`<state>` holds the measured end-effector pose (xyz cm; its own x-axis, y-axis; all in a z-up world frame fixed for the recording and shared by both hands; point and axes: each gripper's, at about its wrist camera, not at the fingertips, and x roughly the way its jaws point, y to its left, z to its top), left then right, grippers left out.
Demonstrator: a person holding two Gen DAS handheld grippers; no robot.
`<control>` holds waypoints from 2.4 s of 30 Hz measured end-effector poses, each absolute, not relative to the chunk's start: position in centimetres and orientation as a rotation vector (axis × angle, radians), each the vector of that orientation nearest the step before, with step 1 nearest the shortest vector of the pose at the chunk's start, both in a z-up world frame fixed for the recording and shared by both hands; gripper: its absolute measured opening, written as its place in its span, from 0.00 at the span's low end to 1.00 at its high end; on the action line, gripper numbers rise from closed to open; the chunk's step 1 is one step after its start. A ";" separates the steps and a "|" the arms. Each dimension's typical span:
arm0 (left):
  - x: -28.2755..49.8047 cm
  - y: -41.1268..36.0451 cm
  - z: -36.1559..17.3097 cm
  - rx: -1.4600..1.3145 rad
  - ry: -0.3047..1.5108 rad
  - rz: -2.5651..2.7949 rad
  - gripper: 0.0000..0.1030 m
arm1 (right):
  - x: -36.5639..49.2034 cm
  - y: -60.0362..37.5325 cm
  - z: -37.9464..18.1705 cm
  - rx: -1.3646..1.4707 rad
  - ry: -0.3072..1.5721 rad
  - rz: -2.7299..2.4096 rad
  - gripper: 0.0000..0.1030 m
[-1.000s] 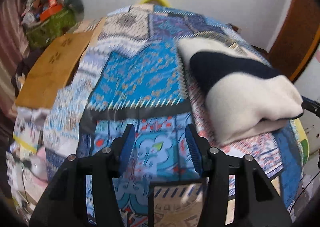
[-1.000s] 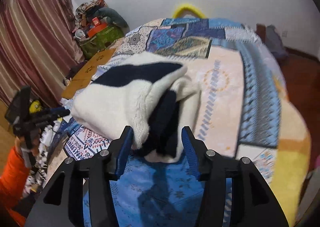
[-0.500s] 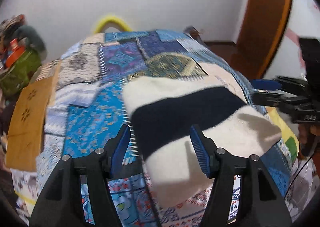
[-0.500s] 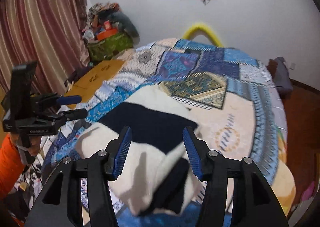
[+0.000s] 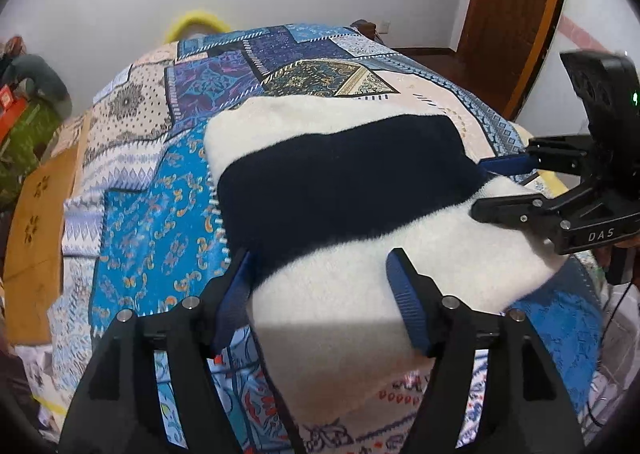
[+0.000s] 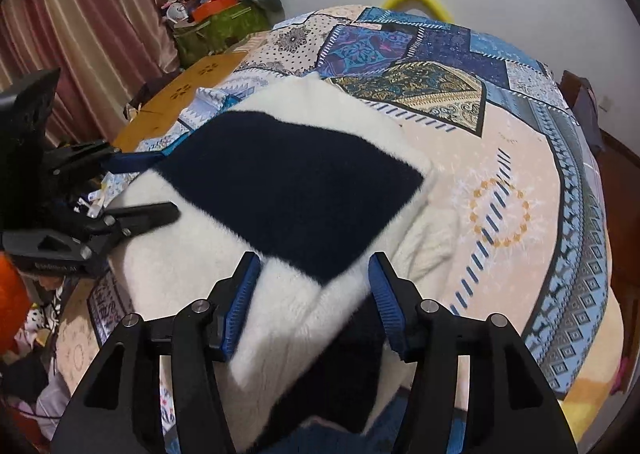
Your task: Fold small clothes
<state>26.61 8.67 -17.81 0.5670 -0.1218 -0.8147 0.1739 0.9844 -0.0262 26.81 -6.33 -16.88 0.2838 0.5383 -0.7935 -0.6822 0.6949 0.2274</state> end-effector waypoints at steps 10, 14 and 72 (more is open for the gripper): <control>26.8 12.3 -18.1 -0.155 1.002 -0.112 0.96 | 27.7 -8.5 -18.1 -0.043 1.039 0.760 0.90; 28.1 12.7 -19.3 -0.251 1.051 -0.141 0.96 | 28.7 -9.3 -19.6 0.078 1.089 0.764 0.95; 19.4 23.8 -19.1 -0.452 0.984 -0.023 0.80 | 26.0 1.5 -17.0 0.053 1.079 0.888 0.63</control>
